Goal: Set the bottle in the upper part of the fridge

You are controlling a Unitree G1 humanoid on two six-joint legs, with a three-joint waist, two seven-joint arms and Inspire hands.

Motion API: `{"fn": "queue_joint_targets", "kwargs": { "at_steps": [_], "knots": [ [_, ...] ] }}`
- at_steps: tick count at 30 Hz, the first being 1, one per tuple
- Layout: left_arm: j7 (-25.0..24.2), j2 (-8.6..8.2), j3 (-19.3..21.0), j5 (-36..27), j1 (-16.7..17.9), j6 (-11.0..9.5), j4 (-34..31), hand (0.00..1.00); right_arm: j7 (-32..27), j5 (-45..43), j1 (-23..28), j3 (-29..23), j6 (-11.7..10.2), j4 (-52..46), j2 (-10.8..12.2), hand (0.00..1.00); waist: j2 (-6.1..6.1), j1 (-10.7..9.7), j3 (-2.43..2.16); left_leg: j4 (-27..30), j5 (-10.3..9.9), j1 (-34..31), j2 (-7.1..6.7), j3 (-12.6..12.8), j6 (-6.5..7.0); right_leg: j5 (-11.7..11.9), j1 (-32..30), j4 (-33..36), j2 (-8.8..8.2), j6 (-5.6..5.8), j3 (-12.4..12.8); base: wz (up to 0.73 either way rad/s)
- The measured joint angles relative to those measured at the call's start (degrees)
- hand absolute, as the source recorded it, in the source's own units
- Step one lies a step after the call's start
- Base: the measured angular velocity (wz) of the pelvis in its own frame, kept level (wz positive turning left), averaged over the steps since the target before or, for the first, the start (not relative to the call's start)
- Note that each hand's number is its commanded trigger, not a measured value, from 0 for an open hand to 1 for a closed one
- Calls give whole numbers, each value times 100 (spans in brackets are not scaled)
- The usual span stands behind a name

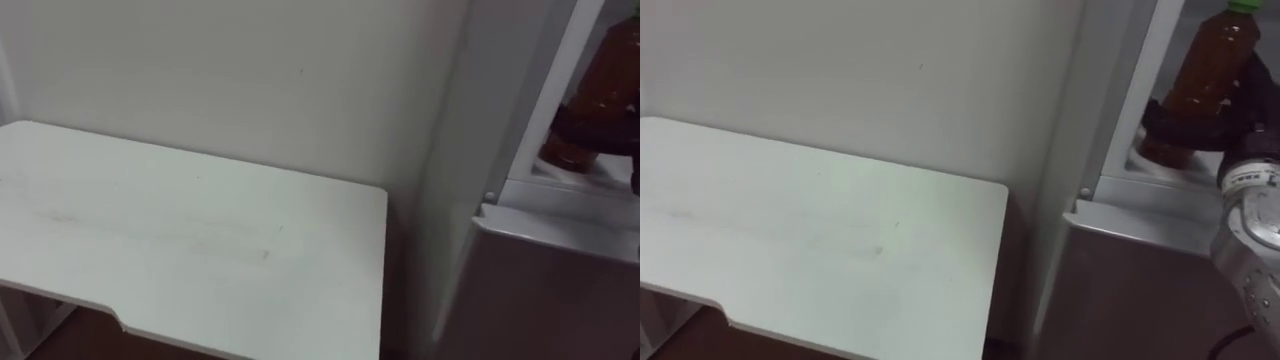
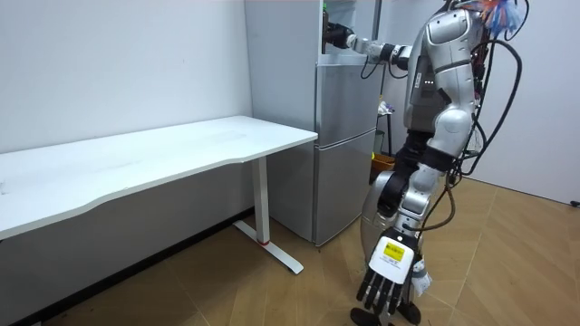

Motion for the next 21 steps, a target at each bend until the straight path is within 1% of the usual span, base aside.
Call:
{"fn": "queue_joint_targets", "kwargs": {
  "at_steps": [2,3,4,5,6,7,8,10,13,15,16,18,21],
  "knots": [
    [-5,8,0,-17,-4,5,-14,0,13,4,190,-148,0,-299,3,0,3,-27,2,-9,-4,39,15,29,0,1,11,12,6,0,61,-11],
    [-12,10,0,-47,-6,5,-54,0,22,3,317,-248,0,-533,6,0,17,-74,8,-11,-11,50,23,51,0,1,15,17,8,1,79,-5],
    [-41,14,-1,-53,-31,5,-91,0,66,2,441,-354,-2,-752,6,0,50,-154,27,-1,-17,42,27,54,2,5,19,17,8,6,68,0],
    [-59,19,-15,-55,-56,4,-99,0,97,3,495,-406,-2,-841,6,0,64,-177,36,-1,-18,40,29,60,3,9,18,18,7,10,68,0],
    [-97,29,-57,-55,-115,-2,-89,0,154,-1,581,-460,-3,-1004,6,0,117,-221,40,-4,-25,31,34,73,6,18,12,18,8,16,85,-4],
    [-152,35,-63,-55,-159,-10,-76,0,188,-29,702,-472,-3,-1210,12,0,164,-313,21,0,-34,10,35,73,14,21,4,21,7,19,86,-4],
    [-168,42,-65,-58,-176,-21,-63,0,212,-84,781,-479,-3,-1305,13,0,190,-338,18,-1,-34,0,34,77,15,22,4,21,6,22,92,0],
    [-174,75,-63,-57,-261,-33,-25,0,381,-213,1133,-616,-5,-1633,20,0,247,-405,-13,-1,-34,9,35,115,17,22,-2,16,9,23,145,-9],
    [-177,78,-67,-113,-285,-71,42,0,427,-214,1295,-672,-5,-1739,121,0,314,-475,-38,-20,-35,54,57,242,19,36,-9,14,22,18,262,-20],
    [-199,79,-66,-116,-330,-89,83,0,438,-243,1430,-763,-10,-1912,137,0,342,-501,-33,-28,-35,53,65,282,20,41,-49,2,28,17,321,-16],
    [-228,78,-59,-115,-362,-92,84,0,461,-347,1615,-893,-11,-2084,174,0,344,-496,-33,-34,-35,54,70,333,20,41,-90,5,30,18,349,-15],
    [-249,78,-59,-123,-373,-92,85,0,470,-438,1829,-1011,-12,-2320,255,0,348,-505,-35,-36,-35,60,75,374,20,41,-110,4,34,18,386,-11],
    [-280,79,-59,-245,-414,-92,114,0,442,-438,2140,-1217,-11,-2621,379,0,375,-542,-22,-41,-39,105,75,387,24,42,-115,4,34,20,417,-5]
  ]
}}
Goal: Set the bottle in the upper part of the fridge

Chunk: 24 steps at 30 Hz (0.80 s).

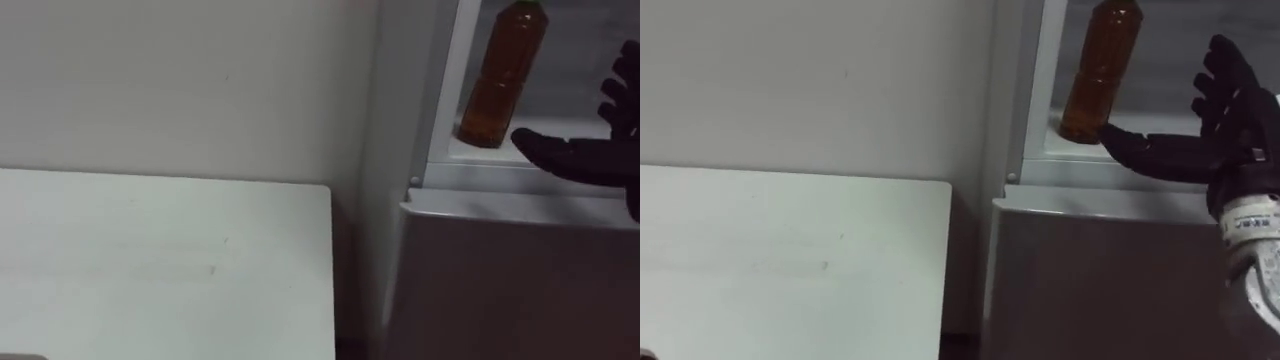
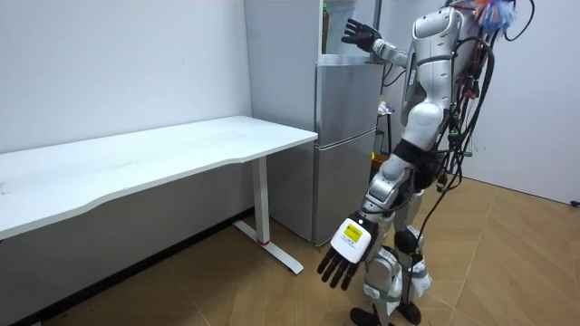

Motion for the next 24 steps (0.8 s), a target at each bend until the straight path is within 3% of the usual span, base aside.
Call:
{"fn": "queue_joint_targets", "kwargs": {
  "at_steps": [5,9,12,15,19,24],
  "knots": [
    [4,1,-22,-106,0,-57,118,0,-37,2,469,-105,-1,-408,119,0,-13,-68,10,-81,1,51,-6,16,-1,1,15,0,2,7,5,-1],
    [154,-99,-58,-106,43,-186,307,0,53,169,692,-149,-69,-612,501,0,-46,-82,13,-154,0,147,10,190,-3,1,32,1,13,8,131,-16],
    [282,-123,-67,-91,47,-190,460,0,140,604,1141,-297,-105,-906,810,0,-106,-78,-4,-175,-2,154,3,168,-1,-1,24,-1,11,11,147,-2],
    [329,-164,-78,-27,59,-183,584,0,312,748,1455,-385,-145,-1233,1215,0,-38,-94,25,-174,-11,164,2,189,3,0,18,3,16,14,200,-6],
    [372,-203,-461,-108,44,-271,661,0,589,1399,1651,-357,-338,-1261,1619,0,109,-99,41,-157,-32,194,13,258,16,7,5,2,19,26,283,-10],
    [456,-279,-464,-99,35,-443,696,0,692,1284,2085,-363,-702,-1265,1902,0,262,-160,25,-157,-38,225,10,295,25,11,19,7,17,34,318,-4]
  ]
}}
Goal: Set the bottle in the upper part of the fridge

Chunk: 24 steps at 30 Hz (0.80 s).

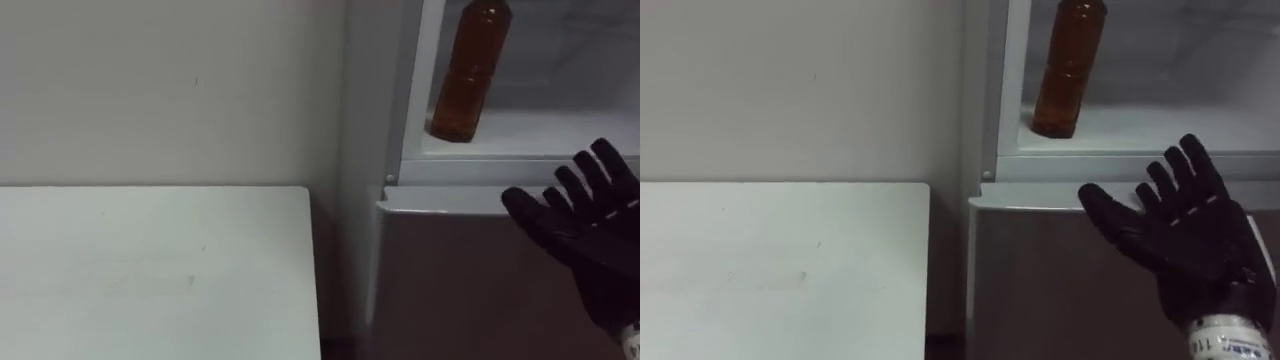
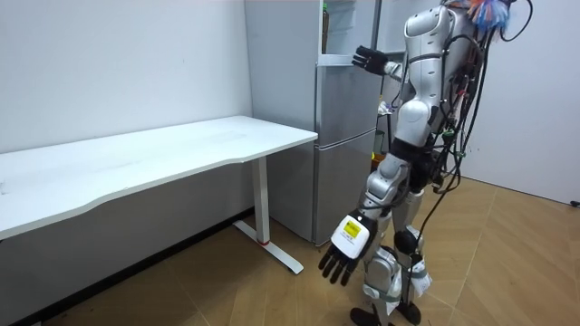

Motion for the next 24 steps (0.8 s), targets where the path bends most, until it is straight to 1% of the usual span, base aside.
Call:
{"fn": "queue_joint_targets", "kwargs": {
  "at_steps": [1,2,3,4,5,6,7,8,9,10,11,12,13,15,17,20,22,24],
  "knots": [
    [66,-26,-1,1,12,-63,-2,0,-8,-160,119,-10,-109,1,143,0,10,-31,-4,1,0,-1,-1,7,0,-1,0,1,0,1,5,0],
    [98,-39,-6,1,21,-97,1,0,-18,-192,171,-9,-145,1,217,0,31,-59,0,2,0,-2,0,14,0,-1,-1,-1,0,2,5,0],
    [109,-66,-16,1,32,-146,6,0,-73,-361,286,-18,-182,12,351,0,53,-89,3,1,-1,-2,3,26,-1,-2,-8,1,2,2,19,-7],
    [116,-95,-47,-7,31,-168,6,0,-159,-481,437,-17,-203,25,410,0,101,-96,0,-5,-9,9,5,43,0,-2,-13,0,9,4,63,-9],
    [127,-111,-49,-7,27,-177,9,0,-199,-573,530,-11,-221,54,426,0,117,-96,-3,-11,-11,18,4,49,1,-2,-10,0,11,6,74,-8],
    [185,-136,-53,0,3,-197,40,0,-299,-681,727,-8,-243,137,468,0,139,-96,-4,-18,-12,25,3,61,3,-3,-3,0,15,11,102,-8],
    [237,-143,-68,1,-3,-217,78,0,-385,-757,870,0,-246,308,550,0,139,-85,1,-33,-12,27,7,94,3,-4,-3,3,24,12,139,-9],
    [243,-143,-75,2,-4,-218,88,0,-449,-764,922,2,-246,393,605,0,149,-81,-10,-35,-13,28,12,121,1,-3,-6,4,27,12,149,-12],
    [267,-152,-81,1,-6,-219,103,0,-557,-763,1006,2,-246,565,684,0,131,-96,0,-37,-15,25,17,146,-1,-1,-19,2,30,12,162,-10],
    [285,-157,-88,-2,-5,-219,98,0,-616,-745,1086,1,-263,726,731,0,160,-108,-1,-37,-22,22,21,144,-5,0,-30,-3,34,11,176,-8],
    [293,-160,-88,-6,-5,-219,91,0,-628,-692,1115,-4,-293,838,756,0,160,-138,2,-36,-25,24,21,144,-6,0,-31,-6,35,11,181,0],
    [307,-170,-88,-6,18,-226,55,0,-696,-526,1141,-16,-305,1042,816,0,173,-201,-5,-33,-27,21,21,142,-5,-1,-28,-8,35,12,178,0],
    [312,-180,-88,-6,15,-239,54,0,-761,-432,1150,-16,-305,1262,854,0,193,-249,-7,-29,-28,24,21,142,-5,-2,-36,-6,36,12,181,0],
    [312,-184,-92,1,-18,-273,52,0,-802,-399,1237,-14,-305,1530,858,0,205,-286,-11,-26,-28,11,22,143,-6,-2,-68,5,40,12,193,-3],
    [309,-184,-91,4,-41,-337,57,0,-849,-401,1310,-14,-310,1770,858,0,206,-290,-11,-28,-29,-8,25,157,-7,0,-103,15,44,9,212,-7],
    [305,-182,-94,-26,-73,-384,52,0,-904,-413,1405,15,-444,2377,858,0,203,-367,-12,-30,-38,-6,25,160,-11,-2,-105,6,44,11,218,-1],
    [306,-186,-94,-156,-127,-395,54,0,-905,-655,1443,55,-488,3285,889,0,182,-369,-17,-40,-47,13,25,170,-16,-2,-93,5,44,12,231,-5],
    [306,-208,-93,-253,-164,-450,53,0,-922,-849,1513,45,-485,3870,987,0,185,-380,-16,-43,-47,6,25,175,-16,-2,-102,3,44,12,238,0]
  ]
}}
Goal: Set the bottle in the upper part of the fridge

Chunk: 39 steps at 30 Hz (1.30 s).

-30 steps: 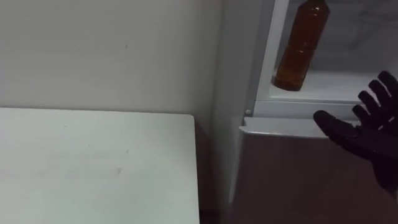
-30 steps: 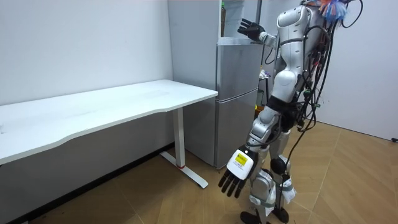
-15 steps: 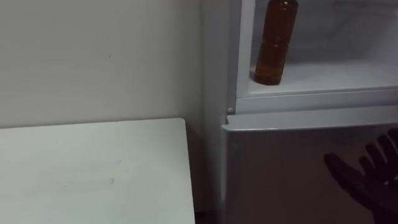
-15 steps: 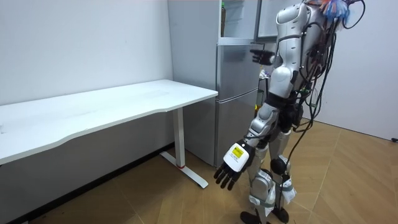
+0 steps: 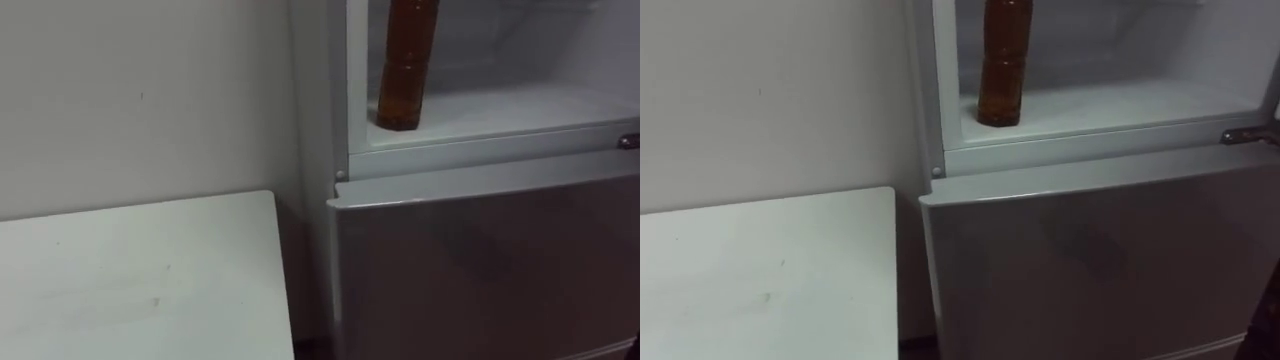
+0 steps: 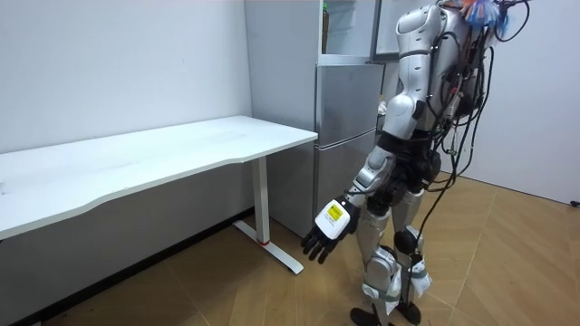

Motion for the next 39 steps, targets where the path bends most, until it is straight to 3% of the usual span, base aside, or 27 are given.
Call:
{"fn": "queue_joint_targets", "kwargs": {
  "at_steps": [7,18,26,32,39],
  "knots": [
    [6,-46,2,-182,-123,-152,9,0,-68,-217,196,2,8,1557,86,0,1,-21,3,-33,-1,24,-5,-1,1,-6,-13,11,6,3,57,-4],
    [20,-20,135,-191,-2,-155,-69,0,-31,296,10,-421,76,2455,96,0,-31,-165,7,-62,-19,123,-11,-4,-7,-36,69,12,4,6,64,0],
    [16,35,133,-186,34,-154,-69,0,-338,1277,-99,-1182,77,2315,48,0,-78,-201,17,-64,-20,135,-15,-5,-6,-52,82,20,-1,16,53,0],
    [-29,109,335,-173,79,-150,-71,0,-639,1633,-224,-1590,74,1944,32,0,-229,-332,18,-66,-25,147,-22,-1,-13,-117,26,133,0,10,112,-1],
    [-55,171,569,-165,200,-137,-362,0,-1590,1627,-68,-2075,-17,839,-133,0,-325,-358,29,-78,-38,98,-35,-6,-19,-160,-65,200,-11,10,123,-1]
  ]
}}
